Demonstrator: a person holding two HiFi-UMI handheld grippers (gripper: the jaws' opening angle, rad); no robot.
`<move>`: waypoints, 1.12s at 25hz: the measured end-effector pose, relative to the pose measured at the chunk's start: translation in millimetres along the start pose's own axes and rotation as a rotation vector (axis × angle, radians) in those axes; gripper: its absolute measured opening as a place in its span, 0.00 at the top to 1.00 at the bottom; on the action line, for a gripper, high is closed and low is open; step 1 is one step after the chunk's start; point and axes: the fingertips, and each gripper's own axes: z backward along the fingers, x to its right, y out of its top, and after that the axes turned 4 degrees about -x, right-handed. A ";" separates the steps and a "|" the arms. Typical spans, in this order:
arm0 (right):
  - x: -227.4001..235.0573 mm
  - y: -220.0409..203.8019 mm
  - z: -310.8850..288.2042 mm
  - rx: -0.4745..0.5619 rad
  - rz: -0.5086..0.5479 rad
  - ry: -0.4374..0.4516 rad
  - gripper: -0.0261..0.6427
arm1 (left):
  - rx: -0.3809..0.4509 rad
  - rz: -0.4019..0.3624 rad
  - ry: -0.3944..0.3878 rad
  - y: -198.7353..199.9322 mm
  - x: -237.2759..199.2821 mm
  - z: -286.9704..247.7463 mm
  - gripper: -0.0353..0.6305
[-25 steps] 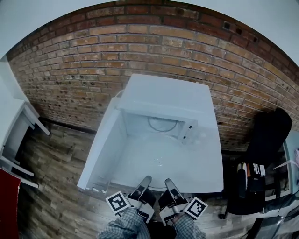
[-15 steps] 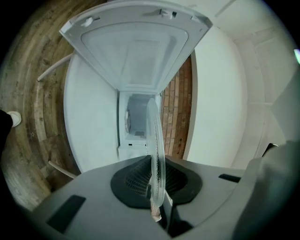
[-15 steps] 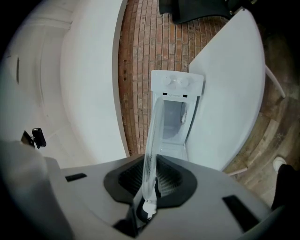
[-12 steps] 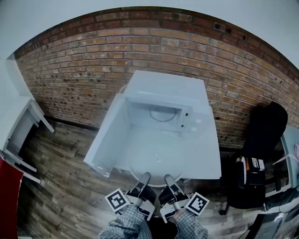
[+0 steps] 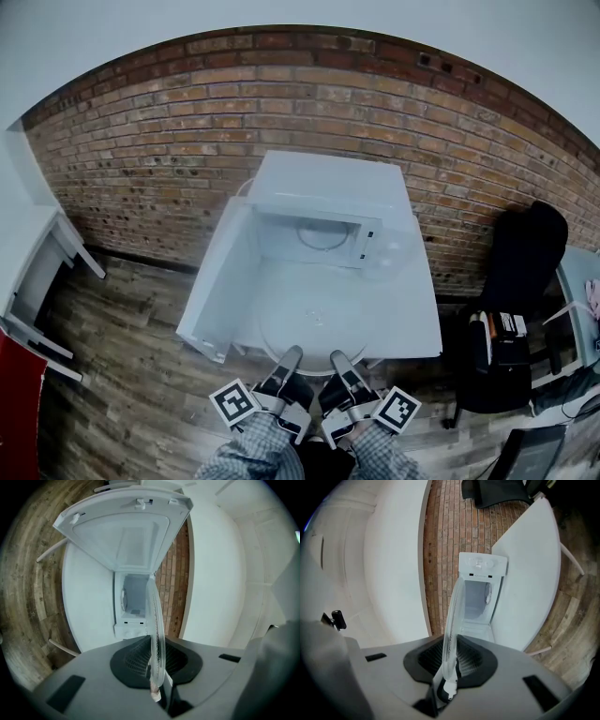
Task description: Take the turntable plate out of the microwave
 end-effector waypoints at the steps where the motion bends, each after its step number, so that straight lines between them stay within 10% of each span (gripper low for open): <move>1: -1.4 0.2 -2.5 0.008 -0.001 -0.001 0.88 | -0.008 -0.002 0.000 2.6 2.1 -1.8 0.89; 28: -12.8 -0.6 -37.6 0.058 0.029 0.018 0.88 | -0.056 0.015 -0.039 37.0 16.1 -16.7 0.89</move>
